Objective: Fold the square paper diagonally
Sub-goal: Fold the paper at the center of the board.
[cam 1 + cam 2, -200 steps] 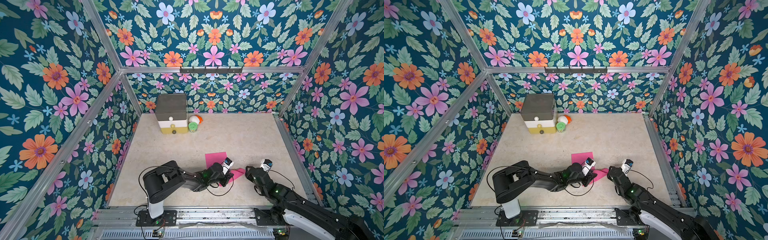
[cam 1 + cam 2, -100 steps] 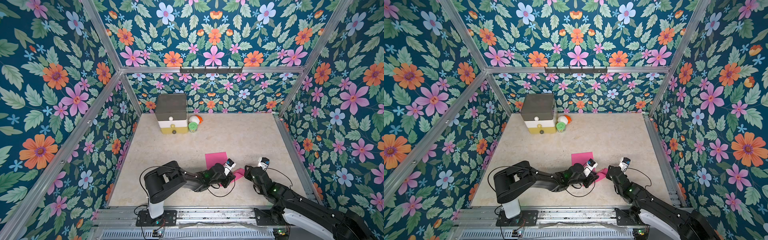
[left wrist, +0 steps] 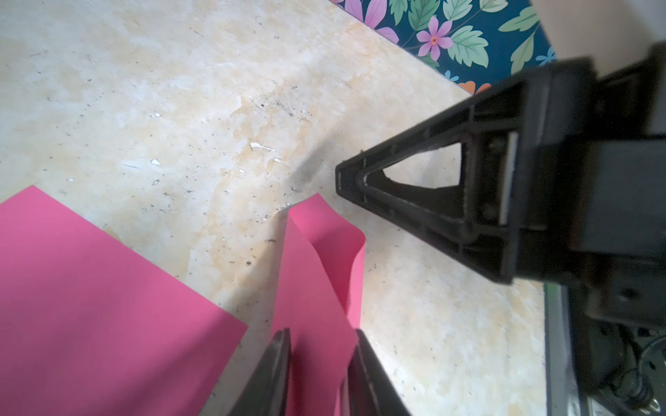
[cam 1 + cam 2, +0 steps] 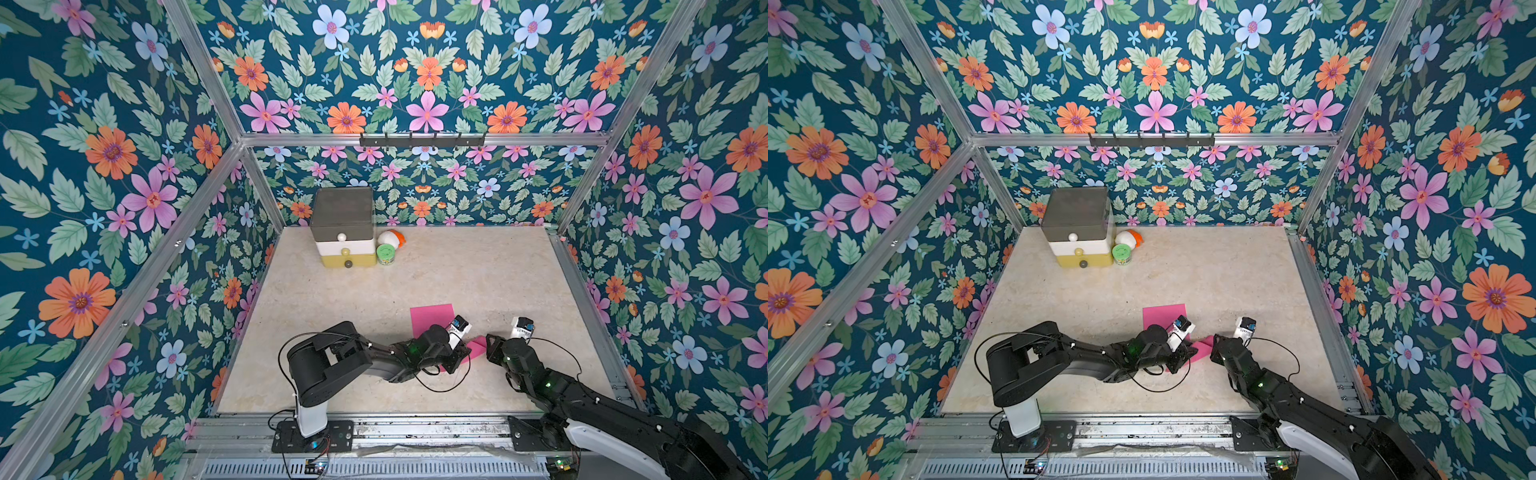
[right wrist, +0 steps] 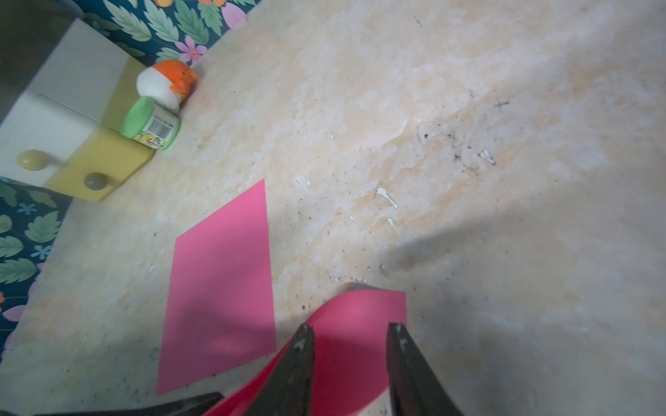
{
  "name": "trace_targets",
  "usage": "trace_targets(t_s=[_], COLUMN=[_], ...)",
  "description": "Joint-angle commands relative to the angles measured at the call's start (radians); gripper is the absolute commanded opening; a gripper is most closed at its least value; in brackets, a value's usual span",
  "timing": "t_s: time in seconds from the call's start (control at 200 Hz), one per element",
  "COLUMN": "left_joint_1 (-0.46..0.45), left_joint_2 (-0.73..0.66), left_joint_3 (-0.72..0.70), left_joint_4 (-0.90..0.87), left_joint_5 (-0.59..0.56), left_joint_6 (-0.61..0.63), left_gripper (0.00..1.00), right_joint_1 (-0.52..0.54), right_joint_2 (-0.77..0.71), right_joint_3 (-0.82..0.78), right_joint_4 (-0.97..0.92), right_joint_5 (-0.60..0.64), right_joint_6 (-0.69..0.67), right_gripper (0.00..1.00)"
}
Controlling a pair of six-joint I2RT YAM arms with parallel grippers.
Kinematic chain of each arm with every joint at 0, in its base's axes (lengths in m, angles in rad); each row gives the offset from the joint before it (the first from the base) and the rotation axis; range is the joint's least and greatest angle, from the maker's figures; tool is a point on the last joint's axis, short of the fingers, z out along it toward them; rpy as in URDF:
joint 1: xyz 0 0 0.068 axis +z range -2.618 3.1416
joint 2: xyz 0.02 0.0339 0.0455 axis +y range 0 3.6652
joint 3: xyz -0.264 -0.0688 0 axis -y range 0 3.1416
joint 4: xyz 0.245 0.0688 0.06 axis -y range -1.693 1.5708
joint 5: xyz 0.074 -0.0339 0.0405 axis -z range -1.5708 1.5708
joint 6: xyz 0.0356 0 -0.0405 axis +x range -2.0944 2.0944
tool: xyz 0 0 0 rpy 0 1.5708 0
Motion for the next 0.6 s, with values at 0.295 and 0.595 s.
trace_targets(t_s=[0.295, 0.595], left_joint_1=[0.001, 0.001], left_joint_2=[-0.002, 0.000], left_joint_3=[-0.004, -0.006], left_joint_4=[-0.002, 0.004], left_joint_5=[-0.003, 0.000], left_joint_6=[0.004, 0.002], left_gripper=[0.32, 0.32], right_joint_1=[0.000, 0.000], right_joint_2=[0.007, 0.058], right_joint_3=[-0.014, 0.001], right_joint_4=[0.109, 0.154], right_joint_5=[-0.069, -0.154], right_joint_6=[-0.038, -0.053], right_gripper=[0.00, 0.00])
